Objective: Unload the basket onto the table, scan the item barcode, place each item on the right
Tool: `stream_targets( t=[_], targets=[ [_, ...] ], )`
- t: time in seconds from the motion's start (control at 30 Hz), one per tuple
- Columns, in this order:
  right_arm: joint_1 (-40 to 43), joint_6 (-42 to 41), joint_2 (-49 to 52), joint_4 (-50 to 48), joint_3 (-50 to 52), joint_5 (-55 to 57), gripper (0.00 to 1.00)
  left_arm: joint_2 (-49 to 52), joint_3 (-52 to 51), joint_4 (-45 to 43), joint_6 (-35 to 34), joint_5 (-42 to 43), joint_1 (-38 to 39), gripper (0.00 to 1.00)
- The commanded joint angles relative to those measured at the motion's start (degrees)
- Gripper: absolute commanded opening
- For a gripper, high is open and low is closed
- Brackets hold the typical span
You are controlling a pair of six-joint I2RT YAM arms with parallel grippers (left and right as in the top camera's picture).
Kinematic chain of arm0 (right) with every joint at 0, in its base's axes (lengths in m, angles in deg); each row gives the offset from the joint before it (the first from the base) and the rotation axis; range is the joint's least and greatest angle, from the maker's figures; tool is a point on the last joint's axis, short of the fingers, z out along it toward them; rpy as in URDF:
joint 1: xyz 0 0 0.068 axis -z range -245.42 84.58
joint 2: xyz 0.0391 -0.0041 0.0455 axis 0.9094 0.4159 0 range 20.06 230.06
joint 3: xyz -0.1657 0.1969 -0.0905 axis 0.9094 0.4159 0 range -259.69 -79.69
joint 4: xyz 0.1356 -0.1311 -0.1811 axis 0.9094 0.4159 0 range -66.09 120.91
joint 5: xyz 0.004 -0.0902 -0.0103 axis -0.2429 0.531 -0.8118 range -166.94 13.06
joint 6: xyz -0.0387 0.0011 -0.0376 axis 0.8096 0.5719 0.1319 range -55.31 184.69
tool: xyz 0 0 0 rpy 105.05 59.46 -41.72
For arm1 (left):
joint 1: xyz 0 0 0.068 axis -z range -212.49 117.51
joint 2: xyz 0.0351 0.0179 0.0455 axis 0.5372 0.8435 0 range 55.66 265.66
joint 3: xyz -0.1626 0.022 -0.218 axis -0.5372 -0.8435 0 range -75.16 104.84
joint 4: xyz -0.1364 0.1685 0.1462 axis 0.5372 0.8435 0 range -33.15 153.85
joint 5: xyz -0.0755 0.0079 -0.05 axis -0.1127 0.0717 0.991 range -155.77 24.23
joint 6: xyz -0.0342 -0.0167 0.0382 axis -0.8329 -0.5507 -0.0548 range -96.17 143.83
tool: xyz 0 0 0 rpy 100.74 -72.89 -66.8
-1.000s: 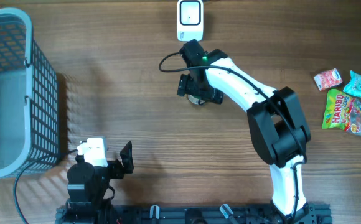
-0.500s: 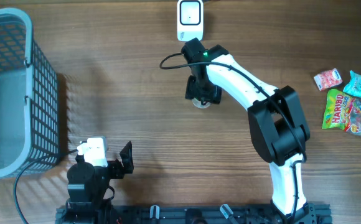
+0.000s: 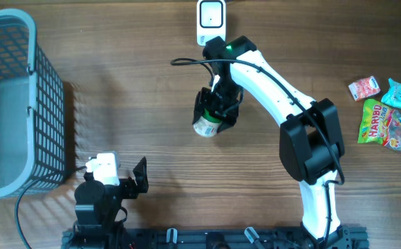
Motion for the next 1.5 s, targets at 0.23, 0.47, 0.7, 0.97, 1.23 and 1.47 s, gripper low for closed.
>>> stream_targets(
  t=[0.23, 0.47, 0.7, 0.97, 1.23, 1.47],
  targets=[
    [0.13, -2.62, -1.81, -5.01, -1.33, 3.06, 0.59, -0.15, -0.37, -0.02, 1.33, 0.87, 0.37, 1.00],
    [0.20, -0.87, -1.81, -29.29, -1.36, 3.02, 0.61, -0.15, -0.37, -0.02, 1.33, 0.87, 0.37, 1.00],
    [0.52, -1.46, -1.81, -46.49, -1.33, 15.15, 0.65, -0.15, -0.37, -0.02, 1.31, 0.87, 0.37, 1.00],
    [2.08, 4.76, -1.49, -58.49, -1.33, 30.84, 0.60, -0.15, -0.37, -0.02, 1.31, 0.87, 0.37, 1.00],
    [3.93, 9.81, 1.29, -71.32, -1.27, 34.69, 0.59, -0.11, -0.37, 0.00, 1.33, 0.87, 0.37, 1.00],
    [4.55, 13.90, 6.12, -83.56, -1.27, 37.94, 0.55, -0.11, -0.37, 0.00, 1.31, 0.87, 0.37, 1.00]
  ],
)
